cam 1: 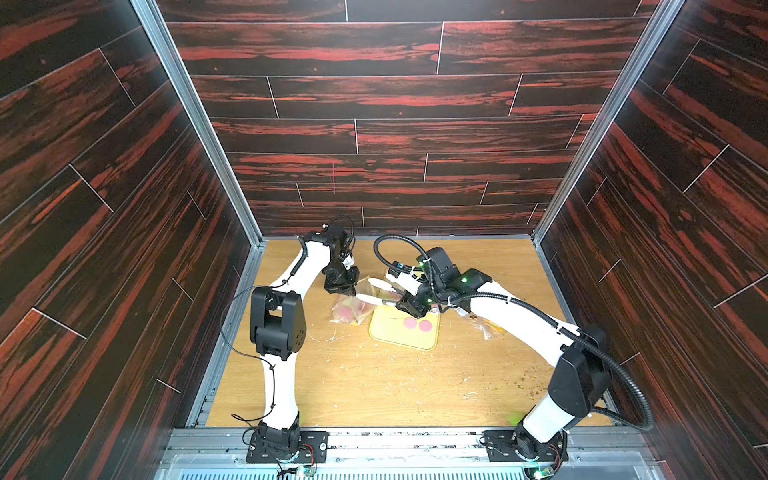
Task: Put the cookies into a resealable bag to prevent moisture
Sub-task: Place the cookie in the ziploc bag, then pick up the cookie from the tray.
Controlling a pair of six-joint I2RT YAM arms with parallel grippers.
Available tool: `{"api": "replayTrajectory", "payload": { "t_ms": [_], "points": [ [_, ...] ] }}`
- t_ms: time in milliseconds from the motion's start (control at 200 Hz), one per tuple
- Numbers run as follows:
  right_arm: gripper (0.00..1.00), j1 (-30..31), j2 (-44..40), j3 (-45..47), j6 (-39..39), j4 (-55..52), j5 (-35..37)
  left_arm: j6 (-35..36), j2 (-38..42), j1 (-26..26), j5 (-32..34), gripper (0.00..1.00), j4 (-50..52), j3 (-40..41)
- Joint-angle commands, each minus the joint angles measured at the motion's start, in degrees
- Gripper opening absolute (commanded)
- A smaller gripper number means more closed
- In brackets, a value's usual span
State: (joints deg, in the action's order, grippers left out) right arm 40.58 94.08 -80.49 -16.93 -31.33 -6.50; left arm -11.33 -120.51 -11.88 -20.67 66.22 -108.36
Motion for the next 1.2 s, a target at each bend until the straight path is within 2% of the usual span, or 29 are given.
{"api": "replayTrajectory", "payload": {
  "t_ms": [0,150,291,461,681,897,1193],
  "points": [
    [0.54,-2.37,-8.02,3.69,1.00,1.02,-1.35,1.14,0.82,0.36,-0.68,0.00,1.63,-1.33],
    [0.54,-6.24,-11.36,10.78,1.05,-2.44,3.11,0.96,0.67,0.33,-0.70,0.00,1.39,-1.31],
    [0.54,-6.39,-8.19,13.34,0.04,-5.17,5.93,0.95,0.54,0.28,-0.66,0.00,1.37,-1.34],
    [0.54,-6.48,-2.80,12.15,0.36,-4.32,9.09,0.81,0.82,0.28,-0.33,0.00,1.67,-1.68],
    [0.54,-7.04,4.61,7.02,1.59,-5.03,8.74,1.12,1.23,0.30,0.03,0.00,2.43,-1.65],
    [0.53,-6.92,8.24,3.69,1.92,-4.92,7.77,0.96,0.81,0.28,-0.16,0.00,2.16,-1.83],
    [0.51,-5.61,12.45,0.78,0.87,-5.92,10.53,1.26,0.71,0.29,0.02,0.00,2.25,-1.80]
  ]
}}
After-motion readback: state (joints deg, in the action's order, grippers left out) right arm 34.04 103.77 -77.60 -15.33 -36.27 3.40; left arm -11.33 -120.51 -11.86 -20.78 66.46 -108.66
